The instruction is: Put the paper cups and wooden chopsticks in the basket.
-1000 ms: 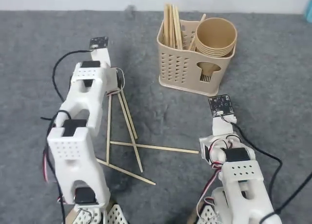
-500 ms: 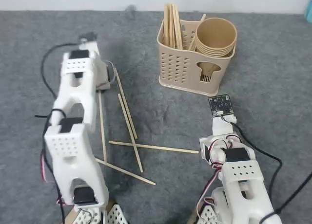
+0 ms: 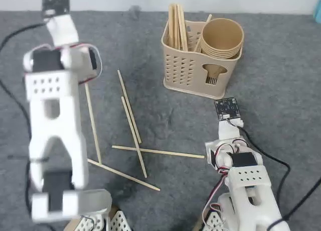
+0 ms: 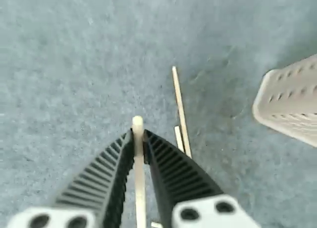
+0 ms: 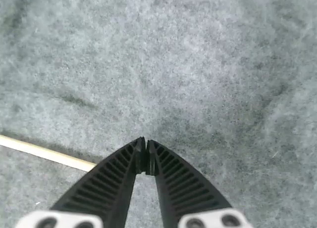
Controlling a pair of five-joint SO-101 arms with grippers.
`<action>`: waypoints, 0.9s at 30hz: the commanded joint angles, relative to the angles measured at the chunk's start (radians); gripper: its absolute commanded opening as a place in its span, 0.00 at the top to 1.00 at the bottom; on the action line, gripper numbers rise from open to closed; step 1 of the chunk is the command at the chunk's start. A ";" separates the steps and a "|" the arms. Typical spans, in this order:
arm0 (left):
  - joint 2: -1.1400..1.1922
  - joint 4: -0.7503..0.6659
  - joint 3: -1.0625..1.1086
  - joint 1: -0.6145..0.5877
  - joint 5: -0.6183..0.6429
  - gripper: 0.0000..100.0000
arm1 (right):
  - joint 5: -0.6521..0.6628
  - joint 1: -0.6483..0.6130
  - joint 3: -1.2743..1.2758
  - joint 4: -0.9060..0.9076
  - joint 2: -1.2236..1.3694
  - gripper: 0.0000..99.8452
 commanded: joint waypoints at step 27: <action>-0.422 -1.682 0.489 0.405 0.170 0.99 | 0.012 0.013 -0.009 -0.008 -0.030 0.99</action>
